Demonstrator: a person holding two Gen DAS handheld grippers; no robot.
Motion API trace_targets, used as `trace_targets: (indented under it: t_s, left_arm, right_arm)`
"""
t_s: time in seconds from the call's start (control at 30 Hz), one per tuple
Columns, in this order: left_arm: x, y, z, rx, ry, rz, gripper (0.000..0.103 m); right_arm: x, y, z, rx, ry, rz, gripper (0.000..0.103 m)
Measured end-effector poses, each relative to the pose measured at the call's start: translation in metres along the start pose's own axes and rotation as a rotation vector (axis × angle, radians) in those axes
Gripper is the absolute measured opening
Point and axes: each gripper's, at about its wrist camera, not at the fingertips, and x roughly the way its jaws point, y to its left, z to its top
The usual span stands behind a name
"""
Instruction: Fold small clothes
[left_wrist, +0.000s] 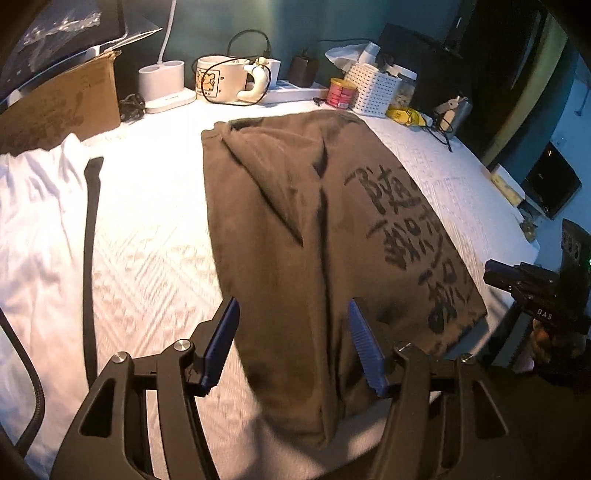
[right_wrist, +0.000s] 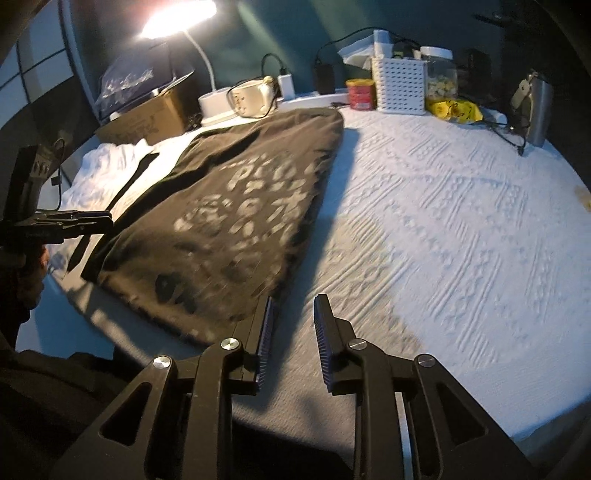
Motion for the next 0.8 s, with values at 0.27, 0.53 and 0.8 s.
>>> trace_targets:
  t_s: [0.27, 0.53, 0.8]
  left_arm:
    - [0.015, 0.001, 0.037, -0.001, -0.033, 0.014, 0.061]
    - [0.042, 0.010, 0.071, 0.000, -0.040, 0.045, 0.061]
    - [0.064, 0.023, 0.106, 0.006, -0.065, 0.052, 0.061]
  right_arm:
    - [0.015, -0.013, 0.029, 0.032, -0.023, -0.004, 0.025]
    - [0.034, -0.023, 0.062, 0.046, -0.037, -0.017, 0.025]
    - [0.059, -0.028, 0.092, 0.045, -0.034, -0.030, 0.025]
